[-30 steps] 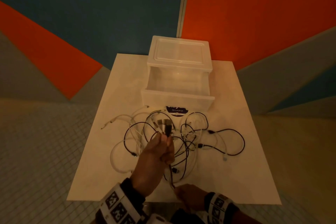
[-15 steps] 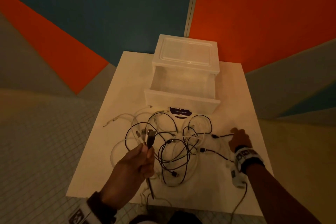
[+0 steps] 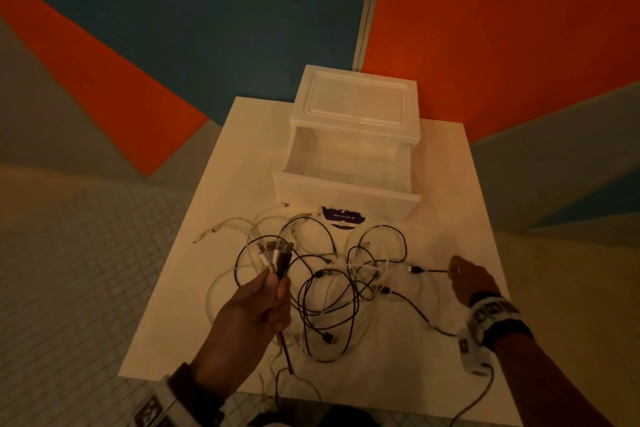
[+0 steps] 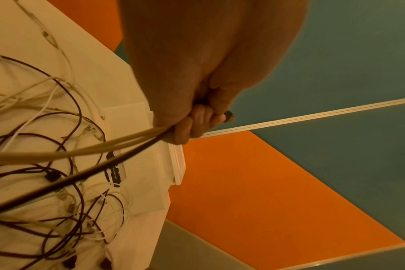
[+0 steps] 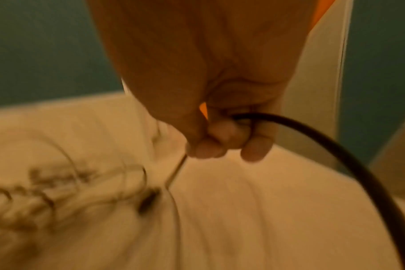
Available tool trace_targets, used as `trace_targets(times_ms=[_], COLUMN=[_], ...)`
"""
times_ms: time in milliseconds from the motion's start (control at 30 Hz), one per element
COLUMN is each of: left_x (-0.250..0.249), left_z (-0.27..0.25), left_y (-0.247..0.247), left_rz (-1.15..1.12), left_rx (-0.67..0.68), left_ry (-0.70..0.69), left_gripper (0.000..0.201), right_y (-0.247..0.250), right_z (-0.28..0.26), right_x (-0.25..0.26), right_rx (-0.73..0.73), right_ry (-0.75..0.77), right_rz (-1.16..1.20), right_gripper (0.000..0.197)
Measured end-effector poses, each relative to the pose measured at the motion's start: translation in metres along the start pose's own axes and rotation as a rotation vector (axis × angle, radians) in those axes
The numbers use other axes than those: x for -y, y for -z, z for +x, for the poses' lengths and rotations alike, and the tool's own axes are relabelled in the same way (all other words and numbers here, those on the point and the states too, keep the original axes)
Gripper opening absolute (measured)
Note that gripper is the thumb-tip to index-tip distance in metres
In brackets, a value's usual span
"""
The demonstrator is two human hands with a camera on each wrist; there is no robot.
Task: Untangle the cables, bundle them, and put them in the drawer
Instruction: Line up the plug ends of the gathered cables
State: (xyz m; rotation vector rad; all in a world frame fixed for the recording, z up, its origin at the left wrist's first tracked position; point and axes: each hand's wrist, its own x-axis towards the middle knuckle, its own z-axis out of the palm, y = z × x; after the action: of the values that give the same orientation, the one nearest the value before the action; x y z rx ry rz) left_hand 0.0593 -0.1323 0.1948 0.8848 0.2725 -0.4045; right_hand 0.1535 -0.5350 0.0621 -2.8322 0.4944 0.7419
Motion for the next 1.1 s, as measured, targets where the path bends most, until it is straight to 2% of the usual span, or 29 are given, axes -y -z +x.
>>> trace_targets(times_ms=[67,133,167,233,267,300,367,400,467,667,767,833,933,1100], left_x=[-0.002,-0.003,-0.004,-0.004,-0.005,-0.005,-0.007,-0.008,-0.011,-0.011,-0.01,-0.01,-0.011,-0.014], left_z=[0.003,0.006,0.007,0.01,0.011,0.012,0.014,0.014,0.016,0.022,0.022,0.02,0.016,0.008], left_y=[-0.002,-0.004,-0.005,-0.007,-0.009,-0.011,-0.016,-0.018,-0.023,-0.038,-0.042,-0.043,-0.044,-0.046], left_rz=[0.014,0.037,0.046,0.055,0.055,0.052,0.037,0.029,0.038,0.089,0.128,0.135,0.158,0.206], left_rx=[0.006,0.011,0.013,0.026,0.032,0.033,0.03,0.026,0.021,0.005,-0.014,-0.025,-0.003,0.016], left_ry=[-0.01,-0.017,-0.021,-0.028,-0.031,-0.031,-0.036,-0.041,-0.04,-0.089,-0.121,-0.127,-0.141,-0.19], left_gripper=[0.019,0.019,0.019,0.02,0.021,0.021,0.02,0.018,0.017,0.014,0.023,0.03,0.037,0.036], right_y=[0.032,0.058,0.069,0.084,0.089,0.094,0.104,0.109,0.116,0.096,0.068,0.052,0.038,0.026], right_z=[-0.018,-0.037,-0.047,-0.062,-0.067,-0.073,-0.093,-0.106,-0.138,-0.212,-0.223,-0.227,-0.233,-0.237], right_x=[0.005,0.011,0.014,0.016,0.015,0.015,0.019,0.027,0.053,0.147,0.177,0.191,0.203,0.205], right_rx=[-0.162,-0.34,-0.368,-0.298,-0.256,-0.213,-0.168,-0.125,-0.007,0.045,-0.156,-0.261,-0.345,-0.367], right_ry=[0.051,0.08,0.078,0.038,-0.004,-0.019,0.078,0.125,0.253,0.55,0.721,0.756,0.792,0.798], right_rz=[0.087,0.079,0.041,-0.016,0.087,0.308,0.837,1.043,1.253,1.119,0.863,0.709,0.546,0.515], right_gripper=[0.009,0.016,0.022,0.032,0.031,0.029,0.039,0.034,0.019,0.015,0.019,0.019,0.019,0.019])
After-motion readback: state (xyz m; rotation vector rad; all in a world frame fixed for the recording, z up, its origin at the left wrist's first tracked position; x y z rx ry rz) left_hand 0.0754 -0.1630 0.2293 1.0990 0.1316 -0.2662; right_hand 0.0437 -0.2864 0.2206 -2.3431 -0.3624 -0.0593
